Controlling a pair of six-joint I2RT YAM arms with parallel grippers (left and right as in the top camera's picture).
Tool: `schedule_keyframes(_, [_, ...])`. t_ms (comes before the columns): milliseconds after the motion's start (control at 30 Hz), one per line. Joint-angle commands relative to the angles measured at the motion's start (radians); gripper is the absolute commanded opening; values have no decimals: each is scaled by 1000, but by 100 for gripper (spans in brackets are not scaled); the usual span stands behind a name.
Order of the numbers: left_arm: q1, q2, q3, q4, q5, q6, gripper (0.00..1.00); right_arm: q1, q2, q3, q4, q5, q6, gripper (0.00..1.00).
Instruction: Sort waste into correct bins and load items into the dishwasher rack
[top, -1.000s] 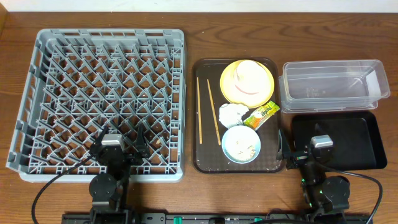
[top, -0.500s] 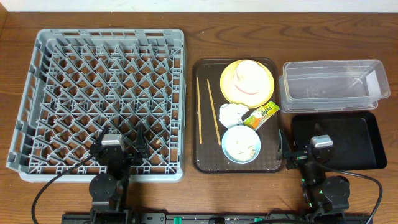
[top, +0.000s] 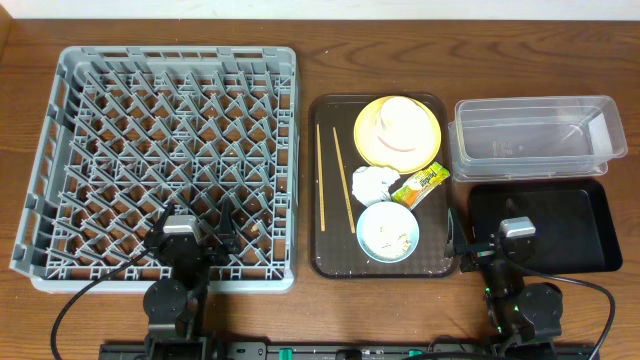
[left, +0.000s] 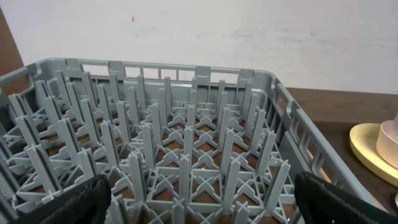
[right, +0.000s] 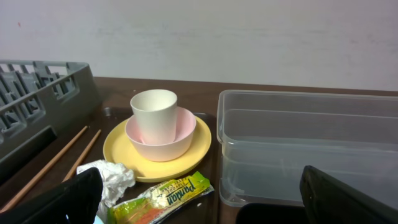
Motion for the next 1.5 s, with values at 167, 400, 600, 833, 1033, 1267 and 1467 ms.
schedule_keyframes(167, [5, -4, -8, -47, -11, 14, 95, -19, 2, -2, -4, -4, -4, 99])
schedule_keyframes(400, [5, -4, -8, -47, -11, 14, 95, -19, 2, -2, -4, -4, -4, 99])
schedule_keyframes(600, [5, 2, -8, -39, 19, -141, 95, -19, 2, -2, -4, -4, -4, 99])
schedule_keyframes(833, [4, 2, 40, -38, 239, -229, 95, -19, 2, -2, -4, -4, -4, 99])
schedule_keyframes(1033, [4, 55, 283, -185, 338, -384, 95, -19, 2, -2, -4, -4, -4, 99])
schedule_keyframes(1267, [4, 468, 824, -549, 526, -354, 95, -19, 2, -2, -4, -4, -4, 99])
schedule_keyframes(1467, [-27, 984, 1389, -1122, 538, -241, 96, -19, 2, -2, -4, -4, -4, 99])
